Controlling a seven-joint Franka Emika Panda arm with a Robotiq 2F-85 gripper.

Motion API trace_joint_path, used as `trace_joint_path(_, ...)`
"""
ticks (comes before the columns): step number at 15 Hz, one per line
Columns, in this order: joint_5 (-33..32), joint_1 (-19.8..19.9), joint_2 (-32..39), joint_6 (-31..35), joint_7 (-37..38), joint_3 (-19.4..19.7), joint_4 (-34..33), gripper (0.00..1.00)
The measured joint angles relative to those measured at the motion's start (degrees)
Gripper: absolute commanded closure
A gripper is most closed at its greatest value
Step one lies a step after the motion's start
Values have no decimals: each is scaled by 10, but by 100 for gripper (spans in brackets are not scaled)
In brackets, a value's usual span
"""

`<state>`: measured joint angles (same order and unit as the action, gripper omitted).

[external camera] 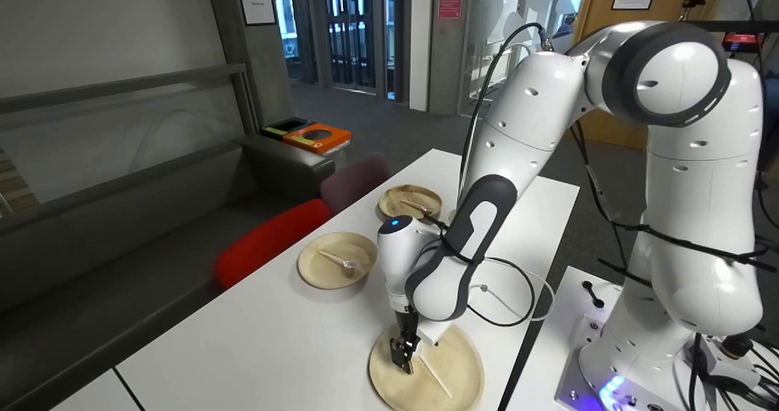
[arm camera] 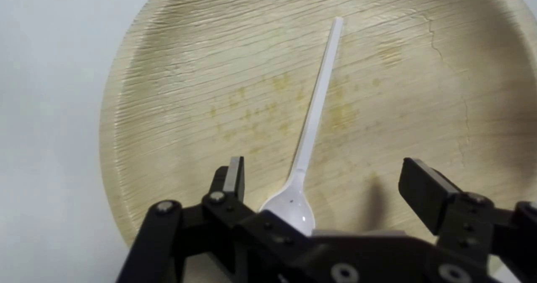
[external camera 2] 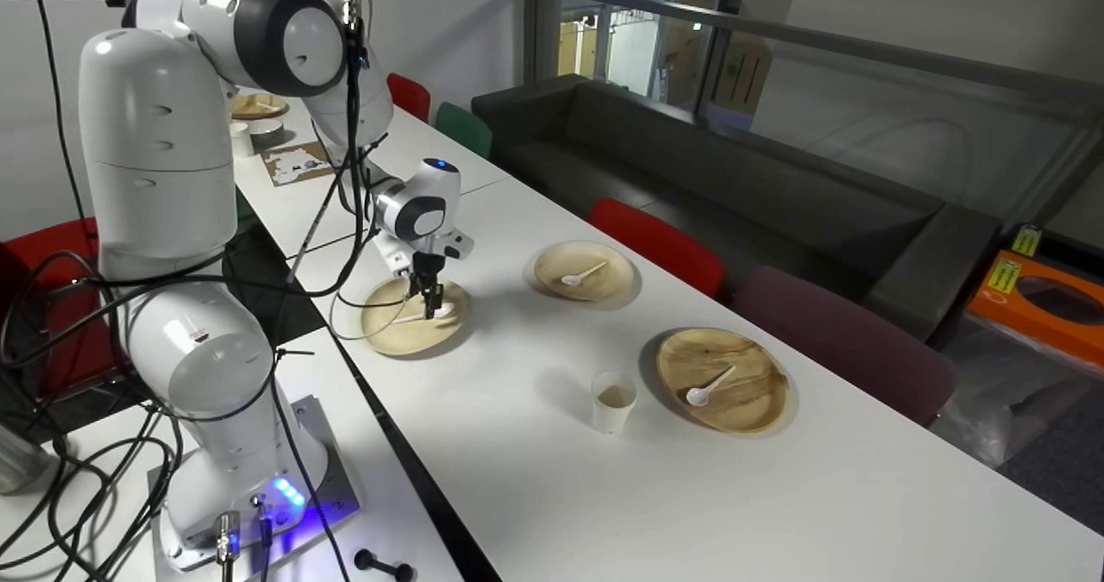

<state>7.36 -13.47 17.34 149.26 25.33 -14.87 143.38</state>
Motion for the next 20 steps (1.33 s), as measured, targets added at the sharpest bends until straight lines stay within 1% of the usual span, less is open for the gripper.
trace_joint_path(1, 4, 0, 3, 0, -3, 0, 0, 32)
trace_joint_path(4, 10, 0, 3, 0, -4, 0, 1, 53)
trace_joint_path(5, 12, 0, 3, 0, -4, 0, 1, 62)
trace_joint_path(6, 14, 0, 3, 0, -4, 0, 1, 20)
trace_joint_path(7, 14, 0, 3, 0, -4, 0, 1, 24)
trace_joint_path(8, 14, 0, 3, 0, -5, 0, 1, 23)
trace_joint_path(9, 14, 0, 3, 0, -5, 0, 1, 18)
trace_joint_path(10, 14, 0, 3, 0, -5, 0, 1, 19)
trace_joint_path(12, 15, 0, 3, 0, -6, 1, 1, 15)
trace_joint_path(14, 16, 0, 3, 0, -7, 2, 1, 22)
trace_joint_path(16, 18, 0, 3, 0, -11, 3, 1, 25)
trace_joint_path(20, 24, 0, 5, 0, -19, 5, 1, 27)
